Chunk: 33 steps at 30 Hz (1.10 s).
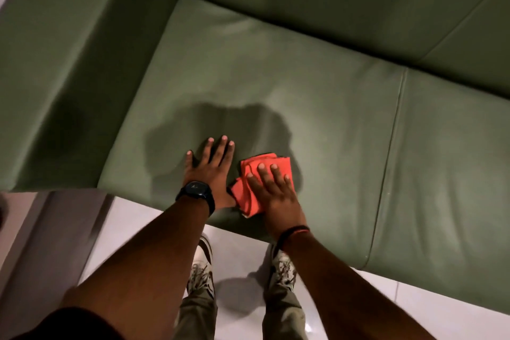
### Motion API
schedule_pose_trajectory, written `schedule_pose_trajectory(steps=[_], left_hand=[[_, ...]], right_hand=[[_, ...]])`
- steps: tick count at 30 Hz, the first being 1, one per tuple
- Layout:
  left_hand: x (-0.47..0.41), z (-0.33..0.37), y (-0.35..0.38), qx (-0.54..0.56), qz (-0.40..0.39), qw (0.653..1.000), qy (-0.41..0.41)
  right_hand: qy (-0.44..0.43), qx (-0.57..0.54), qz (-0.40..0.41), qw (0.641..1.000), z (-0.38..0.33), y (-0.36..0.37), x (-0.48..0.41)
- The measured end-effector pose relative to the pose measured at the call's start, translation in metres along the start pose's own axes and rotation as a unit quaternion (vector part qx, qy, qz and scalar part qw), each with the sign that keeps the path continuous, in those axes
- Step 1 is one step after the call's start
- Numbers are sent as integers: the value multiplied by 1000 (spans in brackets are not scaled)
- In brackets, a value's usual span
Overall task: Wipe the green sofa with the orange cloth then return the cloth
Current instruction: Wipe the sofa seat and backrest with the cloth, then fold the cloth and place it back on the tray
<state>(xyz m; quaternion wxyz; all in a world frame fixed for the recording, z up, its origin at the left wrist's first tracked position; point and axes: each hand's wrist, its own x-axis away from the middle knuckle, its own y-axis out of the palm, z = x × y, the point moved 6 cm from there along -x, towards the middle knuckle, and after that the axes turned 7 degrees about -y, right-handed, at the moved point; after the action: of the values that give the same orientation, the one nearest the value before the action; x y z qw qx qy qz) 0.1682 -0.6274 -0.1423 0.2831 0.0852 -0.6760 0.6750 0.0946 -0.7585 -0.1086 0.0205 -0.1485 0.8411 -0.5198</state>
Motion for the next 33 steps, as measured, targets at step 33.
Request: schedule_pose_trajectory(steps=[33], left_hand=[[302, -437, -125, 619, 265, 693, -259]], right_hand=[[-181, -416, -296, 841, -504, 13, -200]])
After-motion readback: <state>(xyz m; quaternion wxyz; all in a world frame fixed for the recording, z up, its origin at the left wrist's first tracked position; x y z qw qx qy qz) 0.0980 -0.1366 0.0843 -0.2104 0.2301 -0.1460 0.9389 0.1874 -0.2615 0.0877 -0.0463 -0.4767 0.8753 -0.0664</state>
